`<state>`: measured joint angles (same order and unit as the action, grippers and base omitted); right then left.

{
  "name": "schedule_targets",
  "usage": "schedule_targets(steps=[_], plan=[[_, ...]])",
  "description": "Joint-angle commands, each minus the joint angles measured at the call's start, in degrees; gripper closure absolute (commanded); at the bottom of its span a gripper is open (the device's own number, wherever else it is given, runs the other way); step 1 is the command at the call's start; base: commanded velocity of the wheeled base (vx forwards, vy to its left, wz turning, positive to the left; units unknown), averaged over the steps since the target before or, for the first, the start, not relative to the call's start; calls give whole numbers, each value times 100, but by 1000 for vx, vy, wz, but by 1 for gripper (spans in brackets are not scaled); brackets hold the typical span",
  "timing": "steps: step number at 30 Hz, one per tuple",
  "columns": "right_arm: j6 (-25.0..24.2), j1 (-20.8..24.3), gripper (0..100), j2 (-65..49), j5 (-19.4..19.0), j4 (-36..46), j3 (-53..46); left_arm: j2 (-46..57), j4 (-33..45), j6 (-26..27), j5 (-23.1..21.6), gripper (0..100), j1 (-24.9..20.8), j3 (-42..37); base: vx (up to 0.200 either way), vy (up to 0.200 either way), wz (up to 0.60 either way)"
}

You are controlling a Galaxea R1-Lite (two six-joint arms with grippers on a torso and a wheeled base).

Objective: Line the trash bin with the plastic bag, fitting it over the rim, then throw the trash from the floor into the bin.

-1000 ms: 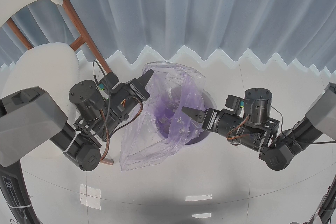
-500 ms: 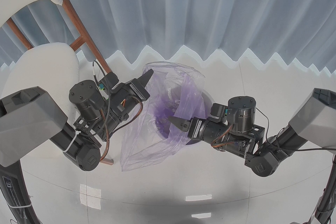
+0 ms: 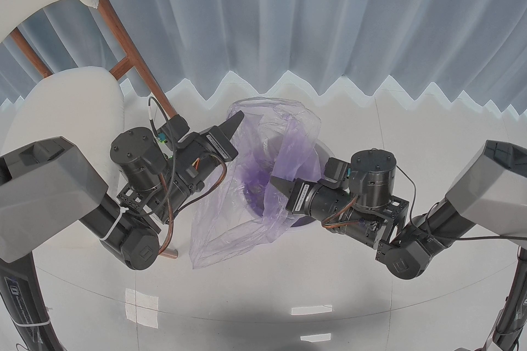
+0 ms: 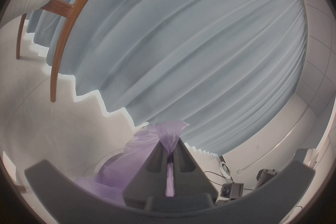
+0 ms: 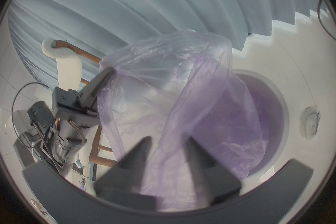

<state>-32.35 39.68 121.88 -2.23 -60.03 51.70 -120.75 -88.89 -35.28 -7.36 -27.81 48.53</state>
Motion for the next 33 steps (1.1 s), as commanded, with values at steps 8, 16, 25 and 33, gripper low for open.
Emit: schedule_targets(steps=[8,16,25,33], plan=[[-271,-699,100,-1079,47,-71,-907,-28,56,311,-538,100,346,684,0,0,0],[-184,-1217,100,-1061,-5,-501,-1619,-335,135,742,-573,100,408,737,0,0,0],[-140,-1349,100,-551,-14,-818,-1593,-1443,285,2025,-494,100,469,1414,0,0,0],[19,-1463,100,29,21,-1855,-1479,-1539,716,2087,-292,100,487,2380,0,0,0]])
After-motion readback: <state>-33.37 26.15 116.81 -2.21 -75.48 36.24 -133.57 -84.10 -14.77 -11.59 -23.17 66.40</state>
